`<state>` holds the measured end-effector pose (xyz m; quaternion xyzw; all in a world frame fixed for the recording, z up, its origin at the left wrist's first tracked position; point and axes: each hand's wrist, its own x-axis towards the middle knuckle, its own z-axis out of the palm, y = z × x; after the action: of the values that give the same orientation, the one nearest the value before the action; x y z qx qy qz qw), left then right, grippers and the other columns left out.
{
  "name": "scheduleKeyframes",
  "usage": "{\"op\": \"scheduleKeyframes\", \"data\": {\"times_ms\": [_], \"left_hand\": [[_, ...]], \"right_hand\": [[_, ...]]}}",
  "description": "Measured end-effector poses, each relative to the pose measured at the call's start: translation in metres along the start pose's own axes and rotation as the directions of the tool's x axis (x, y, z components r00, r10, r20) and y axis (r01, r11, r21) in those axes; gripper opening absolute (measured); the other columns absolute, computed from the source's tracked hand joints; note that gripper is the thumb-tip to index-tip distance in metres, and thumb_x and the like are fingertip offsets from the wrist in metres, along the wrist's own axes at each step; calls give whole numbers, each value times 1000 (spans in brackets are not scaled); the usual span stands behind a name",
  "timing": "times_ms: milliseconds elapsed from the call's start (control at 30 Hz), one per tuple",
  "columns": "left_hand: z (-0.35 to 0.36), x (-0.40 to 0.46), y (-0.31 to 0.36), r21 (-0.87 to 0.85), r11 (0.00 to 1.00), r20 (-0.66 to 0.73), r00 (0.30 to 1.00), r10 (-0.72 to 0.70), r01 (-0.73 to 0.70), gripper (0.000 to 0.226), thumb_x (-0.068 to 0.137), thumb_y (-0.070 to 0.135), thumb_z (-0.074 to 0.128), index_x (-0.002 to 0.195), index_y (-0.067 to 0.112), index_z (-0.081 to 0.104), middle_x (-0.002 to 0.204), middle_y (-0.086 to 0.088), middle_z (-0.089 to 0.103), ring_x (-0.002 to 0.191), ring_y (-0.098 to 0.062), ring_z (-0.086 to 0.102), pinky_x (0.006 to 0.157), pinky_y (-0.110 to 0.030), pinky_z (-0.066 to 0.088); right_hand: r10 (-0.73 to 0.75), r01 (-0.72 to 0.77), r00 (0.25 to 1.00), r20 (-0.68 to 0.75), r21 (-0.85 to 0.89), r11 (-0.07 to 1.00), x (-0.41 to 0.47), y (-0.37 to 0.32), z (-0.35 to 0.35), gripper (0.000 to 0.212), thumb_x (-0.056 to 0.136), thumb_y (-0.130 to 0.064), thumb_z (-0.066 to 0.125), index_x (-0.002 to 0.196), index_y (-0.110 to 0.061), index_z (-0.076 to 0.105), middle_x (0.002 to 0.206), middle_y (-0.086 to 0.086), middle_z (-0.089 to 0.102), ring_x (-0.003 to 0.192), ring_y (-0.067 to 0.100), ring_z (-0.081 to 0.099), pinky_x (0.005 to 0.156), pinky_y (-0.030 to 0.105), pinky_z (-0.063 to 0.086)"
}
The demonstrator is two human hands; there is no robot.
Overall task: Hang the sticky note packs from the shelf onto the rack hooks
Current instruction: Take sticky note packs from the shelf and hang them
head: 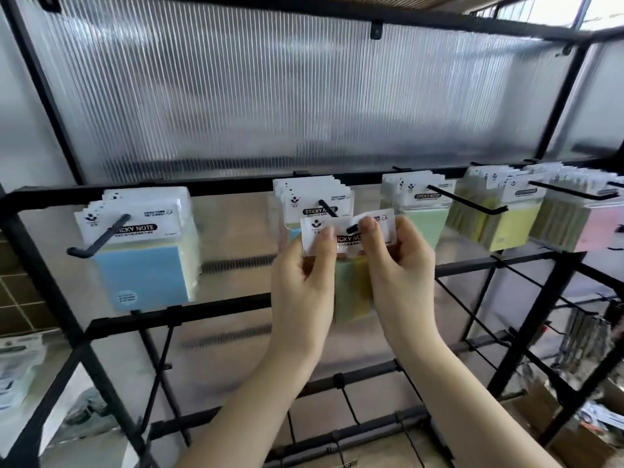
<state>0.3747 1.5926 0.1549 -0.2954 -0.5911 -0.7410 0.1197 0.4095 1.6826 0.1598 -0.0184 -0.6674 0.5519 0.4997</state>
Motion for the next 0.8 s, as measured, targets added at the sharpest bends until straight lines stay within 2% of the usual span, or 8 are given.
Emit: {"op": "scheduleKeyframes", "data": {"times_ms": [100,200,267,333,433,533,700,800], "left_hand": [[2,1,-12,65,997,-71,997,34,-30,34,88,47,49,92,15,62,74,10,65,70,0,61,62,-10,45],[0,3,-25,135,990,-176,982,70,-47,18,86,40,57,97,28,50,87,12,62,83,5,60,73,-6,44],[-4,4,-36,179,983,-224,971,85,-45,24,85,38,61,101,25,48,94,6,58,88,5,57,78,-6,42],[-10,5,-47,265,964,-258,962,87,-16,28,85,36,63,104,20,49,97,7,57,90,6,55,80,-5,40],[-14,6,-60,344,938,-274,960,50,50,26,85,30,67,103,19,51,93,14,58,87,15,54,75,0,38],[-12,6,-69,382,921,-288,957,41,76,24,85,27,68,101,18,53,90,19,57,83,22,51,71,3,35],[-12,14,-76,397,906,-324,946,-9,145,26,86,35,66,102,18,54,89,17,58,81,11,55,68,1,36],[-11,18,-77,418,894,-329,944,-17,161,24,86,37,64,99,19,54,87,14,58,81,2,55,66,-1,38]], "right_hand": [[-6,7,999,42,-36,999,5,13,0,30,94,-26,58,70,-17,43,58,-15,44,52,-1,37,51,11,31],[43,-42,996,73,-22,999,10,28,0,11,90,-31,61,91,-27,50,77,-17,58,67,-1,55,62,13,44],[57,-55,994,90,-18,998,13,40,-1,15,90,-29,62,97,-30,49,89,-11,60,78,6,61,68,14,46],[73,-70,989,132,-32,997,14,49,-2,18,91,-25,63,99,-32,48,95,-7,58,83,5,60,69,11,46],[131,-122,974,184,-57,991,15,62,0,24,90,-23,64,100,-36,46,100,-8,56,89,5,60,71,10,47],[165,-153,959,230,-70,986,18,69,2,23,91,-22,63,107,-27,48,104,-6,57,92,1,58,73,8,46],[205,-186,940,273,-93,978,25,74,5,24,92,-25,62,111,-19,48,107,1,56,98,13,58,85,25,51],[221,-194,929,296,-116,974,30,77,6,25,92,-26,62,110,-17,48,105,1,56,98,16,58,86,29,51]]}}
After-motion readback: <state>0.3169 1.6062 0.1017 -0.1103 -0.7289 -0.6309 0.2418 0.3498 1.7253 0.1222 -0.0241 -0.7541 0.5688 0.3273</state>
